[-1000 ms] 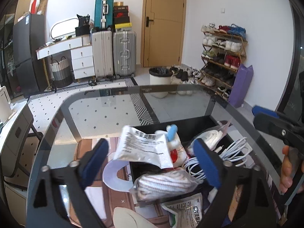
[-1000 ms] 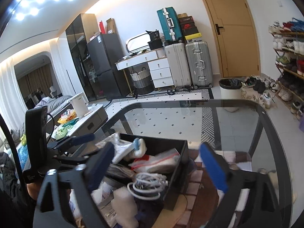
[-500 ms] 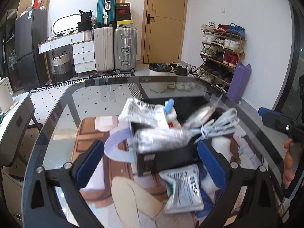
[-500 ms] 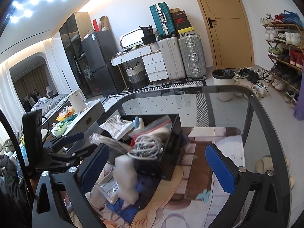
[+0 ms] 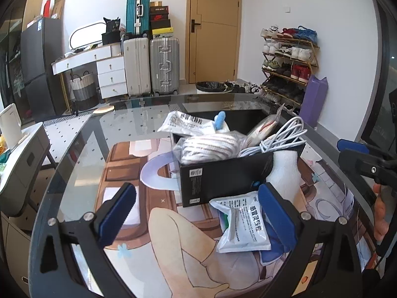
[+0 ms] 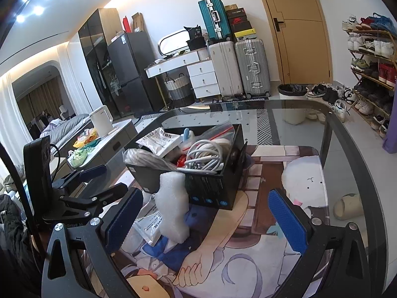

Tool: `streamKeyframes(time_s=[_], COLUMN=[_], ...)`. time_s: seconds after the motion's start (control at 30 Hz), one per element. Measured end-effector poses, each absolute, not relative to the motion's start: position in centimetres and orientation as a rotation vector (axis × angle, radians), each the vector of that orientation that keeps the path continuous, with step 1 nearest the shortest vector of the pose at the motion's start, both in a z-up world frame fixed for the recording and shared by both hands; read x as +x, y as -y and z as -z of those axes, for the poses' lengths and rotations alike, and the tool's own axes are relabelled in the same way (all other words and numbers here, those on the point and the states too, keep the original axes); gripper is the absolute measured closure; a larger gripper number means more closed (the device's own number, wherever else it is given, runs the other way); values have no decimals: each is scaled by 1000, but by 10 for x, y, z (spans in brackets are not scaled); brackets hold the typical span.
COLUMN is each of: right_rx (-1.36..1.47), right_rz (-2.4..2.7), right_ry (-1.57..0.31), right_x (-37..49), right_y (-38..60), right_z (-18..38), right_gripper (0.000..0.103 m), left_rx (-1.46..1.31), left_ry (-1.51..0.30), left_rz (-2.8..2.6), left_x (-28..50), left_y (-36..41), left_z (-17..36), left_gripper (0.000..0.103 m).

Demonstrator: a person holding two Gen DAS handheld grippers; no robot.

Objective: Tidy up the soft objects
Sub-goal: 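Move right tool to the white foam block while left tool approaches another medicine packet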

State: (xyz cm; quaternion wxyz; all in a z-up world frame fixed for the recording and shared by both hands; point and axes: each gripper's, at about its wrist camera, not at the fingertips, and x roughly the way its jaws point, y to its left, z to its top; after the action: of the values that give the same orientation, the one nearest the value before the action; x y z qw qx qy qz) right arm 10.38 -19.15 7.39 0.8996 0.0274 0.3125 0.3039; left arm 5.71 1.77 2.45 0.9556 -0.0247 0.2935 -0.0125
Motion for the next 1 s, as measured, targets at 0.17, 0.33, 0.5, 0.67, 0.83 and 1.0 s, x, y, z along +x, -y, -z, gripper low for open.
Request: streamKeyframes(time_s=[0.17,0.33,0.5,0.67,0.83,1.0], right_rx=[47,25,2,-13,-28,-41], right_rz=[-630,-629,-628,-620,-619,-616], right_ry=[-669,-701,-718,-732,-749,-769], right_x=[105,106,107,109,113,116], right_y=[188,183,178,172,164,160], right_z=[-68,-59,-53,-49,-43,-37], right_gripper=[1,1,1,1,1,1], left_rx=[-39,-42,-90,-133,-118,-103], left_ry=[-613,-651,-698,-719,-747,-769], left_rz=[35,50,54,59,66,65], left_x=[58,56,51,50,52,53], left_y=[-13,-12,-16,-23,-20,-18], left_z=[-20,-14,-3,1,8,12], left_gripper=[3,3,3,3,3,3])
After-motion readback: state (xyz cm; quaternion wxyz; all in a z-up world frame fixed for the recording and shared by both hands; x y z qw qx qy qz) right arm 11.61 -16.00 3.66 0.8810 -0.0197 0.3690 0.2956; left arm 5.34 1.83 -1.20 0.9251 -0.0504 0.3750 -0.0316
